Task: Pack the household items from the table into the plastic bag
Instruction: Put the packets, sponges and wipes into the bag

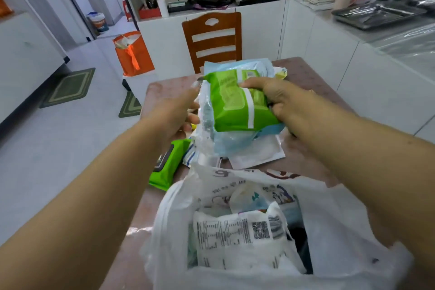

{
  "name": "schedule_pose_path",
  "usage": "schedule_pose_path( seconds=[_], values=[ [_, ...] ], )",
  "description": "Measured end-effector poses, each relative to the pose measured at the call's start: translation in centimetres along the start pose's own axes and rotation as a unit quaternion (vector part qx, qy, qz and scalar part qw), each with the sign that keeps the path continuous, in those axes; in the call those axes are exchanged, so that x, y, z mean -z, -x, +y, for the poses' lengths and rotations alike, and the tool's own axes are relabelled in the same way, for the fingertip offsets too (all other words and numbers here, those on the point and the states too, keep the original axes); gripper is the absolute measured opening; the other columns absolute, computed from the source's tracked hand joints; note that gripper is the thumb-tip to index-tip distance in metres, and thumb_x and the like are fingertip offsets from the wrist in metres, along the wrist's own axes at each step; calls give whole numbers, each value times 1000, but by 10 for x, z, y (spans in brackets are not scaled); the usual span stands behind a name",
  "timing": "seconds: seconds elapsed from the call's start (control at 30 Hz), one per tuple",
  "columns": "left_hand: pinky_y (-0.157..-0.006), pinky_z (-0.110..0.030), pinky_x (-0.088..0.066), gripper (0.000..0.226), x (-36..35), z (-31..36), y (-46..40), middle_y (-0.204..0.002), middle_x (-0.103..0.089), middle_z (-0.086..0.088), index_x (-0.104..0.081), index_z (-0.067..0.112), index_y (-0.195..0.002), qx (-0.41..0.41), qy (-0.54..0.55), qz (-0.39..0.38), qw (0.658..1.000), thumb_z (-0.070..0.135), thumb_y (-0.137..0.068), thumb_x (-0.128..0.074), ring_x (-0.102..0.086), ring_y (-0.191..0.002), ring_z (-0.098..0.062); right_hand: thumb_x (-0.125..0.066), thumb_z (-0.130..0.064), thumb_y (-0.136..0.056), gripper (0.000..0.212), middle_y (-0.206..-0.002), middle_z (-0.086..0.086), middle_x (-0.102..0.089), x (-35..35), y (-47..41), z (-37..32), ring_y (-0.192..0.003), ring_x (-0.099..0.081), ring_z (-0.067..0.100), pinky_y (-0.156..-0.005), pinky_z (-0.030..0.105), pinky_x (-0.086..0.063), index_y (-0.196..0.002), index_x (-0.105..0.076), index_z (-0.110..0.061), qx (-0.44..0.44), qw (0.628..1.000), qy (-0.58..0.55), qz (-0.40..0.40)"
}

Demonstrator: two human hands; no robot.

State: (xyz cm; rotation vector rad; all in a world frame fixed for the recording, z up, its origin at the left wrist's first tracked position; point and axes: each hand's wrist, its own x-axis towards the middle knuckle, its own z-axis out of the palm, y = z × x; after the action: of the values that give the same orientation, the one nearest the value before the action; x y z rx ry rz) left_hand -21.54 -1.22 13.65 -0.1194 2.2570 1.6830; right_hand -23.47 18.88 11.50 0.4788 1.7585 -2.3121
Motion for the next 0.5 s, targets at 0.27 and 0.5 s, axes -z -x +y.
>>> schedule_pose_path(
  seconds=[0.27,0.5],
  values=[
    [-62,-29,-43,78,18,20,92,-77,-55,4,-62,28,-101,-45,-306,-165,937,78,-42,-63,-49,-64,-13,-58,-13,-90,9,-65,8,-73,30,59,-16,-55,-71,20,-54,37,-60,-88,-67,-12,20,999,-8,-46],
    [-70,-31,-56,51,24,23,126,-78,-70,2,-51,27,-123,-61,-447,-105,886,26,-79,-75,-68,-63,-13,-69,-14,-67,51,-90,14,-72,43,99,-10,-70,-72,24,-61,38,-59,-118,-64,-6,47,995,-56,-74]
  ],
)
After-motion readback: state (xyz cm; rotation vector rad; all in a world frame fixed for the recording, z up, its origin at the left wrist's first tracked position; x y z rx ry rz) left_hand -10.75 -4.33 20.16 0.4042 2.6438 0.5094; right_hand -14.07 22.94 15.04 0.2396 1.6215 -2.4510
